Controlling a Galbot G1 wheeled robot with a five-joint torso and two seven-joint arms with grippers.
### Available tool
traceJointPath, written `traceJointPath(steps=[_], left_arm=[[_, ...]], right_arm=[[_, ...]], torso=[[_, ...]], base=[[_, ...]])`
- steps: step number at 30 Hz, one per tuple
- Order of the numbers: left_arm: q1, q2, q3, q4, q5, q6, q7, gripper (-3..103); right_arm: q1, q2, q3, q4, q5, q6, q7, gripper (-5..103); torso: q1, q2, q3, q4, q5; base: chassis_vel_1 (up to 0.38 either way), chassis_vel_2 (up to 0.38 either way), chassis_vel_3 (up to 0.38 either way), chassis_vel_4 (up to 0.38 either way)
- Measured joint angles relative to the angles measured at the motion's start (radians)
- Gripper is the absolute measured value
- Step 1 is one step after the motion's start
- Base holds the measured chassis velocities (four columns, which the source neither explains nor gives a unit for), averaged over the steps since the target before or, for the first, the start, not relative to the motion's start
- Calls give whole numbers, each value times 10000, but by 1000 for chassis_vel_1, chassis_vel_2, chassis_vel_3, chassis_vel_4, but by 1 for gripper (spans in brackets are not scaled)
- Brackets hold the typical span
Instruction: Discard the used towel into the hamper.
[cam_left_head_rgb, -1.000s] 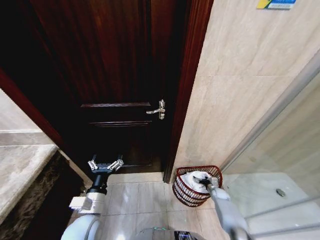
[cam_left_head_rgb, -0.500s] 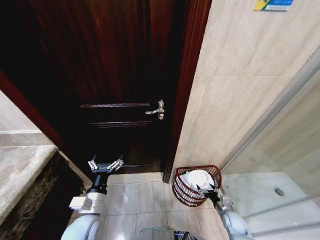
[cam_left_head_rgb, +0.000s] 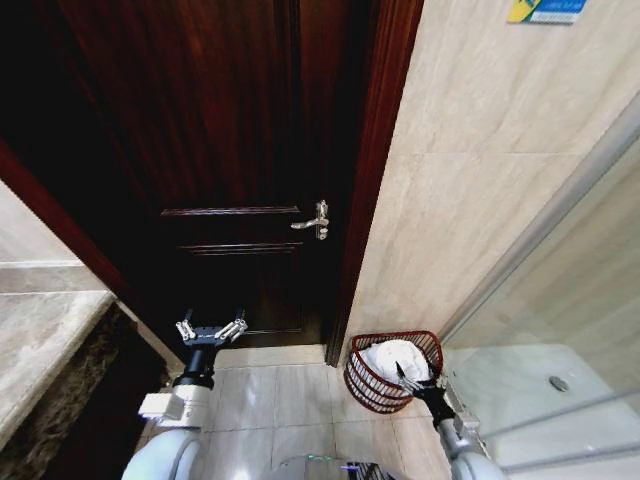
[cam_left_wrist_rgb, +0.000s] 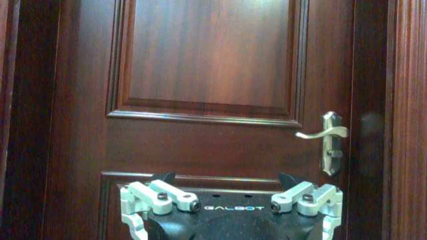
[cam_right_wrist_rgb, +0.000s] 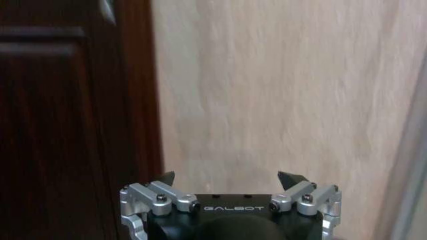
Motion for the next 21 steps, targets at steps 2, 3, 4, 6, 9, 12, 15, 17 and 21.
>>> traceJointPath(steps=[2, 3, 4, 6, 9, 12, 15, 17, 21], left_arm=[[0, 0, 0, 0, 0, 0, 0, 100], [0, 0, 0, 0, 0, 0, 0, 100], [0, 0, 0, 0, 0, 0, 0, 100], [0, 0, 0, 0, 0, 0, 0, 100], [0, 1, 0, 0, 0, 0, 0, 100], [0, 1, 0, 0, 0, 0, 0, 100], [0, 1, 0, 0, 0, 0, 0, 100], [0, 0, 0, 0, 0, 0, 0, 100], [0, 1, 0, 0, 0, 0, 0, 100]], right_arm=[[-370, 235, -227, 929, -261, 147, 149, 100], [-499, 296, -302, 1247, -374, 212, 192, 100], [-499, 296, -302, 1247, -374, 212, 192, 100], [-735, 391, -424, 1935, -609, 376, 278, 100], [-860, 430, -475, 2387, -693, 439, 333, 100], [-930, 439, -487, 2828, -719, 456, 374, 100], [-934, 397, -456, 3126, -711, 460, 405, 100], [-940, 369, -412, 3314, -637, 513, 482, 100], [-956, 431, -473, 3505, -627, 525, 499, 100]], torso=[[3, 4, 3, 0, 2], [5, 5, 4, -1, 1], [5, 5, 4, -1, 1], [6, 8, 6, -1, 2], [6, 10, 7, -1, 2], [7, 13, 8, -1, 1], [8, 16, 10, -1, 4], [9, 18, 12, -1, 4], [10, 20, 13, -1, 3]], base=[[0, 0, 0, 0], [0, 0, 0, 0], [0, 0, 0, 0], [0, 0, 0, 0], [0, 0, 0, 0], [0, 0, 0, 0], [0, 0, 0, 0], [0, 0, 0, 0], [0, 0, 0, 0]])
